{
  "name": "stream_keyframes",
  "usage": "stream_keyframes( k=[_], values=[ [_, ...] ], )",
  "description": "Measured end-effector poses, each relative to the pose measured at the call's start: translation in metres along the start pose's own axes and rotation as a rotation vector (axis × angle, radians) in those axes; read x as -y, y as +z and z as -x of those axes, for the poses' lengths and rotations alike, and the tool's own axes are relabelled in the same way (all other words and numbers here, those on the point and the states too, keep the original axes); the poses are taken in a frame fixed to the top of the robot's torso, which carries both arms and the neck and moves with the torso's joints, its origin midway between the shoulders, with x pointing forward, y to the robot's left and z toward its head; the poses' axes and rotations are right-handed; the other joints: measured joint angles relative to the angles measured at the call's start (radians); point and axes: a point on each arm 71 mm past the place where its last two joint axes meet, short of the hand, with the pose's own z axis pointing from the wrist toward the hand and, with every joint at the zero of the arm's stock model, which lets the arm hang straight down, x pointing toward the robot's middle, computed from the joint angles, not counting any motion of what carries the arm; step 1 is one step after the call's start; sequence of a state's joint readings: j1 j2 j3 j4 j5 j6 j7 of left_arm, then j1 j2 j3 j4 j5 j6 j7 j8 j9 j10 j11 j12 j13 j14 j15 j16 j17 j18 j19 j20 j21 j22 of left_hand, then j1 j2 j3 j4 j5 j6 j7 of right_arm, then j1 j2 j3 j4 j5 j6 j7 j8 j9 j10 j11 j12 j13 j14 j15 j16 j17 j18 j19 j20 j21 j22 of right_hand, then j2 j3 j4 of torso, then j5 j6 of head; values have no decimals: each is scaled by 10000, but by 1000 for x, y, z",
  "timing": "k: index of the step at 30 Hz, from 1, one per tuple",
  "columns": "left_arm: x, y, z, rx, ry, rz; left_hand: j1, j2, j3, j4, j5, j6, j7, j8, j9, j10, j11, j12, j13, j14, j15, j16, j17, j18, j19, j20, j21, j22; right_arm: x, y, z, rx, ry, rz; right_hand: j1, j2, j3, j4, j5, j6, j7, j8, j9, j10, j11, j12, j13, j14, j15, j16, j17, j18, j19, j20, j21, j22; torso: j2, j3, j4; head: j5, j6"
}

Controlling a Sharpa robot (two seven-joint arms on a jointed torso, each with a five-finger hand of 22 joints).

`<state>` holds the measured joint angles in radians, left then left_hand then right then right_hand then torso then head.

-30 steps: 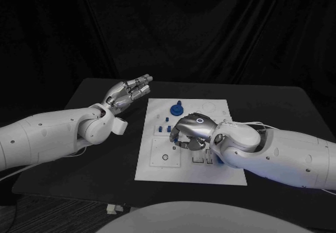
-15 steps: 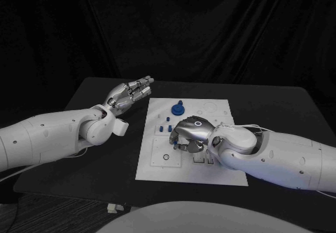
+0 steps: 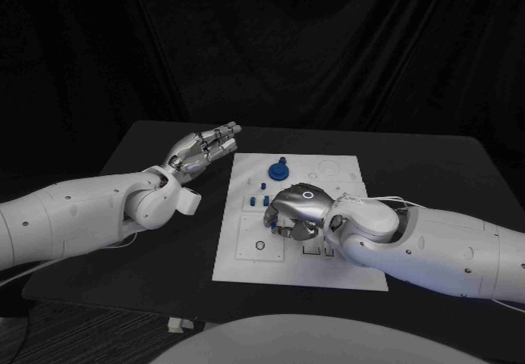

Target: Assemble the parts on the task board

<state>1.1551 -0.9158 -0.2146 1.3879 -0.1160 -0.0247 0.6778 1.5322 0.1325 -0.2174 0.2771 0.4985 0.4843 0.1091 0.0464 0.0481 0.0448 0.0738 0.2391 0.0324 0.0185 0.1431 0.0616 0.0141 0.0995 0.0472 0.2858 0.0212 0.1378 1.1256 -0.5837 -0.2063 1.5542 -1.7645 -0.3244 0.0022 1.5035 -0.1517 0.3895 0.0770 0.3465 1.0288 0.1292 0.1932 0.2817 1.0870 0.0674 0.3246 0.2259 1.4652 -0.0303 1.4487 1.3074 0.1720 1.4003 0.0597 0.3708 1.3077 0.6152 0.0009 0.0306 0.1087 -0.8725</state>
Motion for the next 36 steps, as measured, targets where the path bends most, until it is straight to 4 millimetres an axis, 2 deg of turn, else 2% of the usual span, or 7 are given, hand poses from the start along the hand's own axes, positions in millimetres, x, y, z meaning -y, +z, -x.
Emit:
stream_keyframes(
  k=[13, 29, 31, 36],
  values=[
    [-1, -1, 0, 10, -11, 29, 0, 0, 0, 0, 0, 0, 0, 0, -1, 0, -1, 0, 0, 33, 106, 13, 9, 1, 0, 0, 0, 76, -1, -1, -6, -256, 79, -31, -38, -38, -1, 1, -1, 0, 0, -38, -2, 34, -35, 46, 1, 0, 0, 0, 0, 0, -32, 32, 0, -2, -2, 0, 4, 107, 0],
    [-2, -1, 1, 12, -18, 44, 38, 38, 0, 1, 0, 0, 0, 0, -2, 0, -2, 0, -1, 33, 106, 39, 8, 3, 0, 0, 0, 80, 2, -3, -8, -430, 98, -154, -62, -61, 52, -53, -31, 0, 0, -38, 6, 64, -64, 43, 0, 0, 0, 0, 0, -1, -32, 32, -58, -3, -6, 0, -6, 84, 0],
    [-2, -1, 1, 12, -18, 46, 38, 38, 0, 1, 0, 0, 0, 0, -2, 0, -2, 0, -1, 52, 196, 78, 20, 2, 1, 0, 0, 80, 2, -4, -9, -477, 103, -182, -60, -59, 52, -53, -31, 0, 0, -38, 6, 64, -65, 43, 0, 0, 0, 0, 0, 0, -32, 32, -58, -4, -5, 0, -7, 76, 0],
    [-3, -1, 1, 11, -20, 49, 38, 38, 0, 1, 0, 0, 0, 0, -2, 0, -2, 0, -1, 52, 195, 78, 20, 3, 0, 0, 0, 82, 2, -4, -10, -551, 109, -240, -42, -43, 93, -95, -37, 0, 0, -38, 6, 64, -65, 42, -1, 0, 0, -1, 0, 0, -32, 32, -57, -4, -3, 0, -7, 64, 0]
  ],
)
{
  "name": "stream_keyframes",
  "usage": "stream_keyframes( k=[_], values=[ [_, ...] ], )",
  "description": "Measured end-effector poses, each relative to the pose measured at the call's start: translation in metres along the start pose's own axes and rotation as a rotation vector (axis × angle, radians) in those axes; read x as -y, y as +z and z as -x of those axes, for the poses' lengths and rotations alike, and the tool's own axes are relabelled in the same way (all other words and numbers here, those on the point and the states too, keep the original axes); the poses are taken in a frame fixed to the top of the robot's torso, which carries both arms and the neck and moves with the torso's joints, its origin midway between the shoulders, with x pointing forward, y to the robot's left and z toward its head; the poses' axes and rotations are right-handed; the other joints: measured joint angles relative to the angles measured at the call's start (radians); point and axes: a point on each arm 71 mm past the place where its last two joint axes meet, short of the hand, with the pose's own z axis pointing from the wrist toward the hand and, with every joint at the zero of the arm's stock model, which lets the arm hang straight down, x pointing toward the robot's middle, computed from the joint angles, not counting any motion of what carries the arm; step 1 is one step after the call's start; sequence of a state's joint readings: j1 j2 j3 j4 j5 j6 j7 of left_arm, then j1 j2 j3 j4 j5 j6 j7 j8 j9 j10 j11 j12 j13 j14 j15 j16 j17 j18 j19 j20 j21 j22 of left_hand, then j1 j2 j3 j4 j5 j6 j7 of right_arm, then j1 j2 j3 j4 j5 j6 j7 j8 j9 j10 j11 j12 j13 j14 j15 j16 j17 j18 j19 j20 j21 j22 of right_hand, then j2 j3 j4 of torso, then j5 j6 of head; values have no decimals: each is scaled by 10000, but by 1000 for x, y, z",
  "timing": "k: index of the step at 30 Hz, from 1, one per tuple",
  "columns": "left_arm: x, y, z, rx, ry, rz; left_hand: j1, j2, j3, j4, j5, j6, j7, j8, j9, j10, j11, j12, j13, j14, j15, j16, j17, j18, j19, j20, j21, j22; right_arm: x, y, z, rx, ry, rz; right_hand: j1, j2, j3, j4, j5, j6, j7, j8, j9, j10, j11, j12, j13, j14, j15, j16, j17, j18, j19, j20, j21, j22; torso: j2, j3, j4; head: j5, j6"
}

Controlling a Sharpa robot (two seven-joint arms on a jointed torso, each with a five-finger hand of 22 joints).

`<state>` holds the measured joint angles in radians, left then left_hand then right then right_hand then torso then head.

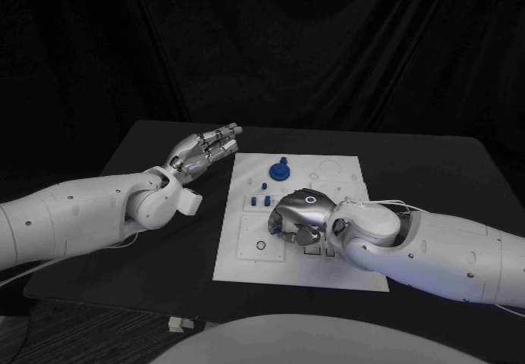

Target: Assemble the parts on the task board

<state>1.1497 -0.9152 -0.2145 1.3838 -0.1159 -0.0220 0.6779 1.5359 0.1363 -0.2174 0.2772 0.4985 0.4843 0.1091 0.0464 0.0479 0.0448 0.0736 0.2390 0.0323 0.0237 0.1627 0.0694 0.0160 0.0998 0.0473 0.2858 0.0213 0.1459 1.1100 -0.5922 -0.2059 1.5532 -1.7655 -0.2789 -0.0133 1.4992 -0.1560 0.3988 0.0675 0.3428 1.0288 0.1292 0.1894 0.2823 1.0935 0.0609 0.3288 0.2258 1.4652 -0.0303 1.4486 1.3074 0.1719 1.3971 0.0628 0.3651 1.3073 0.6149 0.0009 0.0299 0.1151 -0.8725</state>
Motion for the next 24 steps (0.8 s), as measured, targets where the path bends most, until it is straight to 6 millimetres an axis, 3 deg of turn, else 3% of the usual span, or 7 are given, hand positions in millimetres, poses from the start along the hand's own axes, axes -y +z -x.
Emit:
stream_keyframes(
  k=[24],
  values=[
    [-1, 0, 0, 6, 1, 11, 75, 75, 28, -28, 40, 0, 0, 0, -1, 0, -1, 0, 0, -1, 73, 43, 8, 1, 0, 0, 0, 43, 0, -3, 9, 271, -71, -133, 25, 25, 102, -44, 135, 91, -20, 0, 101, 42, 29, 33, 24, 0, 0, 0, 0, 0, -35, 36, 0, 6, -2, 1, 3, 88, 0]
  ],
)
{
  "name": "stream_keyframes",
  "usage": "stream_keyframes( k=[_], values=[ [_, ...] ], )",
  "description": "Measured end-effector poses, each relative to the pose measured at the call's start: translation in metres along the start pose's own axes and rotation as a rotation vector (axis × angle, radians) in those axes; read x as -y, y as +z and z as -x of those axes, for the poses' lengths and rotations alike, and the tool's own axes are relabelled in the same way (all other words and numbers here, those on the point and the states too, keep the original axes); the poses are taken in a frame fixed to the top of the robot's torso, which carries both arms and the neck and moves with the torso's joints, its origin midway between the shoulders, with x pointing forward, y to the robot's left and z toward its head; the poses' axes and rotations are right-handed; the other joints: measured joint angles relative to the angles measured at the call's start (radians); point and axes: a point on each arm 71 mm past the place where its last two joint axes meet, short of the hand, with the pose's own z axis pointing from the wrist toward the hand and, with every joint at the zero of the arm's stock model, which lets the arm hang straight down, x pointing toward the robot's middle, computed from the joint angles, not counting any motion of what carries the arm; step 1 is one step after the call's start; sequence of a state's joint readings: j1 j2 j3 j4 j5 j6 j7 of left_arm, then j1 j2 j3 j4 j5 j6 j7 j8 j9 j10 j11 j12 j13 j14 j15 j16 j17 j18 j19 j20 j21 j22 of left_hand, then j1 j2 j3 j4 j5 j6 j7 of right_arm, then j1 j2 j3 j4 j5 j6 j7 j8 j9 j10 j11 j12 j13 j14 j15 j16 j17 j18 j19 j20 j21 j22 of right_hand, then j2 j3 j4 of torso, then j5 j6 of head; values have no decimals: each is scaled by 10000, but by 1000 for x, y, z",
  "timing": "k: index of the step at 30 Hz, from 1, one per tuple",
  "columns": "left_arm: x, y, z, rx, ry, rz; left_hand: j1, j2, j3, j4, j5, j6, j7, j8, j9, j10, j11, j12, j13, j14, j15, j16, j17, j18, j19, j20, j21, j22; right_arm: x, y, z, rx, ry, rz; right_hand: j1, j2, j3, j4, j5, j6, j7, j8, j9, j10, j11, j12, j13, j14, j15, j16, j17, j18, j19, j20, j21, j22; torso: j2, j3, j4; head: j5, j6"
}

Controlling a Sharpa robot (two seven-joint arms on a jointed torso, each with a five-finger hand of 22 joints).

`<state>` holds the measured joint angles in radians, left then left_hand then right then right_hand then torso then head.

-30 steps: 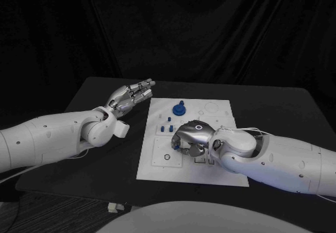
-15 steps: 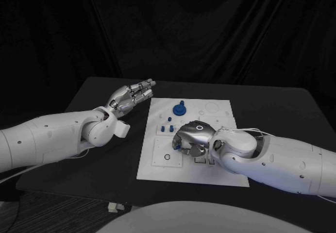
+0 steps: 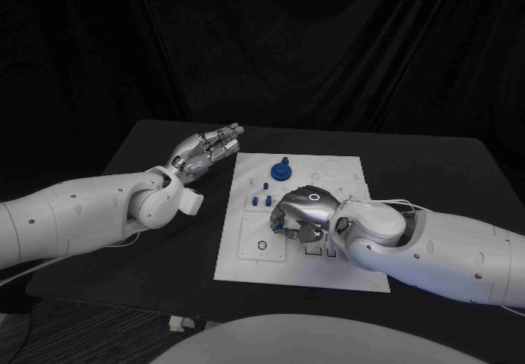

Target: Assemble the parts on the task board

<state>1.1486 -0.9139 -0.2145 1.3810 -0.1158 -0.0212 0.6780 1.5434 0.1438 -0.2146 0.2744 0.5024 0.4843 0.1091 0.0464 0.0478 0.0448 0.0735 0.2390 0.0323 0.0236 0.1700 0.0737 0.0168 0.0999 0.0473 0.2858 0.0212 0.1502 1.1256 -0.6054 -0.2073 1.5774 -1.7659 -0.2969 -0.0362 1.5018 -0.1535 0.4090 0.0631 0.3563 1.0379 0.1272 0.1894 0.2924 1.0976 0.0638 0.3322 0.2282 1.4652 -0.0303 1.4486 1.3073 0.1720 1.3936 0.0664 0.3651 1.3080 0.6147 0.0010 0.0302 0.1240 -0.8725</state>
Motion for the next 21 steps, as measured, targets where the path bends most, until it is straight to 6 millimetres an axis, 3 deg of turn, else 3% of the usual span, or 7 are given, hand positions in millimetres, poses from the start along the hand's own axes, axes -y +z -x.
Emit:
stream_keyframes(
  k=[11, 21],
  values=[
    [0, 1, -1, -33, -21, 0, 40, 40, 0, 0, 0, 0, 0, 0, -1, 0, 0, 0, 0, 35, 35, 42, -1, 0, 40, 38, 0, 17, -8, 6, 19, -115, -451, 273, -345, 174, 326, -80, 1041, 258, -79, -125, -53, 54, 19, 156, 129, 0, 0, 0, 0, 0, 0, 0, 238, -2, -2, -2, 1, 99, 0],
    [-1, 0, -1, -80, -69, 17, 40, 40, 29, 29, -1, 0, 0, 0, -1, 32, 31, 0, 8, 71, 70, 76, 8, 0, 39, 38, 0, 45, -10, 11, 17, -631, -686, 330, -395, 222, 439, -80, 1122, 286, -107, -183, -118, 60, 25, 163, 128, 0, 0, 0, 0, 1, 0, 0, 325, -3, -2, -6, 4, 150, 0]
  ],
)
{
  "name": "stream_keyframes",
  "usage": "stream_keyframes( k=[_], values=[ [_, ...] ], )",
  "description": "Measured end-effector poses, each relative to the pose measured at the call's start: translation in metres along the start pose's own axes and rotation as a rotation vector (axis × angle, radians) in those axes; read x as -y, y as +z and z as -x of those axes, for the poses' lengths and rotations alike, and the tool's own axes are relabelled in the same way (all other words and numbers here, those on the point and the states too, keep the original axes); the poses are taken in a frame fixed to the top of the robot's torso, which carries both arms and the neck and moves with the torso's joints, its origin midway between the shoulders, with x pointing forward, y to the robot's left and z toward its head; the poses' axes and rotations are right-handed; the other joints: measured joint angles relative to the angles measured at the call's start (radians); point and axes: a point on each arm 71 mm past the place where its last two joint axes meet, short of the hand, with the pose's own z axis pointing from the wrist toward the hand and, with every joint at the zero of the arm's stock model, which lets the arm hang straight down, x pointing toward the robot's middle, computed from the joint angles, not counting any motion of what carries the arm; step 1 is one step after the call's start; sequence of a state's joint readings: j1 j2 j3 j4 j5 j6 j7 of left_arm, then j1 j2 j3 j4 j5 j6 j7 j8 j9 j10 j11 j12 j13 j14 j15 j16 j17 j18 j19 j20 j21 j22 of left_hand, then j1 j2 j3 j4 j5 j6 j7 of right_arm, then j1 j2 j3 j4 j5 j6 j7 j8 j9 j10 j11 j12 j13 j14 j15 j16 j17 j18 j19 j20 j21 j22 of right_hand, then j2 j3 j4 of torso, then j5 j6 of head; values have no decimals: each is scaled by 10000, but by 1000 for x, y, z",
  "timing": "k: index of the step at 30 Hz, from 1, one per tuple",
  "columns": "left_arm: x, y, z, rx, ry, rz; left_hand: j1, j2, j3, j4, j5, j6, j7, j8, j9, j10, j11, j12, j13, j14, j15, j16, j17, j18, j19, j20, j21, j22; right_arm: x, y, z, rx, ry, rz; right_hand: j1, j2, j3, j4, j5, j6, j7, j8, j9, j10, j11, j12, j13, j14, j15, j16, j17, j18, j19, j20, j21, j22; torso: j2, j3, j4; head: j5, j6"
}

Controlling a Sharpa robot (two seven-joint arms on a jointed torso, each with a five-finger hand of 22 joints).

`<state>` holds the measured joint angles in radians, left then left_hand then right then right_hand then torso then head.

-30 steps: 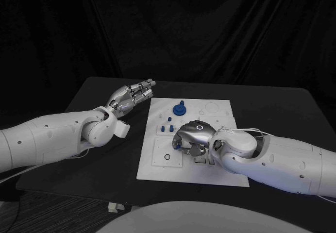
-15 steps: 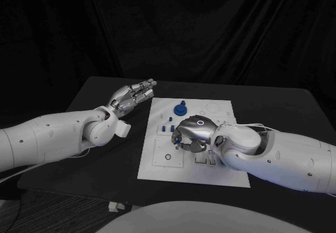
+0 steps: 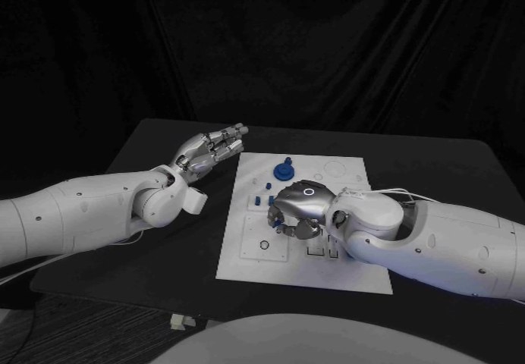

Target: Assemble the parts on the task board

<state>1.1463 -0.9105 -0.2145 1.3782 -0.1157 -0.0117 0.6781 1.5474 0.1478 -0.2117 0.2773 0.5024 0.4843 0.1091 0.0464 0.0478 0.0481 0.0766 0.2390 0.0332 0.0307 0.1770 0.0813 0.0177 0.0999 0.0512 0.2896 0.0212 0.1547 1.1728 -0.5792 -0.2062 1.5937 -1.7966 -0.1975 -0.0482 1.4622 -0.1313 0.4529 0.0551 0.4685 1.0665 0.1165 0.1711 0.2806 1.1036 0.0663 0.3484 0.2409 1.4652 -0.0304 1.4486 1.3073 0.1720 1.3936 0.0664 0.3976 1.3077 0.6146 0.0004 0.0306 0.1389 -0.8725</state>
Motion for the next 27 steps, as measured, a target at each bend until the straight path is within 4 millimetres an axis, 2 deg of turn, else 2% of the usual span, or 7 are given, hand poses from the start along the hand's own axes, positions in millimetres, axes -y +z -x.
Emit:
stream_keyframes(
  k=[6, 17, 20, 27],
  values=[
    [-2, -1, 0, -24, -41, 34, 0, 0, 28, 27, 0, 36, 36, 0, 0, -32, 38, 38, 0, 0, 0, 0, 0, 0, 0, 0, 0, 16, 2, 1, -1, -178, -60, -37, -195, -14, 56, 1, 70, 37, 38, -60, -33, 12, 9, 1, 0, 0, 0, 0, 0, -1, 0, 0, 44, -1, 4, 0, 1, 12, 0],
    [-4, -2, -1, -70, -107, 83, 39, 39, 50, 50, 0, 125, 125, 39, 12, 1, 75, 79, -2, 36, 36, 74, 19, 0, 35, 35, 39, 73, 3, 2, -3, -312, -111, -76, -368, 106, 251, 2, 153, 71, 2, -247, -176, 23, 1, -1, -6, 0, 0, 32, 0, 0, -22, -22, 110, -2, 6, 2, 1, 3, 0],
    [-5, -2, -2, -87, -124, 91, 39, 40, 56, 55, 0, 126, 126, 39, 11, 1, 75, 80, 0, 37, 36, 74, 19, -1, 35, 35, 39, 74, 4, 2, -3, -318, -117, -79, -392, 131, 294, -40, 153, 9, 64, -350, -266, 23, 1, -11, -5, 0, 0, 31, 0, 0, -36, -36, 110, -2, 6, 2, 0, 11, 0],
    [-6, -3, -2, -108, -150, 106, 84, 84, 56, 55, 0, 179, 179, 39, 25, 1, 75, 79, 7, 73, 72, 114, 18, -1, 35, 35, 39, 113, 4, 2, -3, -341, -123, -72, -393, 130, 358, -198, -57, 0, 73, -427, -382, 25, 3, -19, 44, 0, 0, 31, 0, 0, -71, -1, 160, -3, 5, 4, -4, 37, 0]
  ],
)
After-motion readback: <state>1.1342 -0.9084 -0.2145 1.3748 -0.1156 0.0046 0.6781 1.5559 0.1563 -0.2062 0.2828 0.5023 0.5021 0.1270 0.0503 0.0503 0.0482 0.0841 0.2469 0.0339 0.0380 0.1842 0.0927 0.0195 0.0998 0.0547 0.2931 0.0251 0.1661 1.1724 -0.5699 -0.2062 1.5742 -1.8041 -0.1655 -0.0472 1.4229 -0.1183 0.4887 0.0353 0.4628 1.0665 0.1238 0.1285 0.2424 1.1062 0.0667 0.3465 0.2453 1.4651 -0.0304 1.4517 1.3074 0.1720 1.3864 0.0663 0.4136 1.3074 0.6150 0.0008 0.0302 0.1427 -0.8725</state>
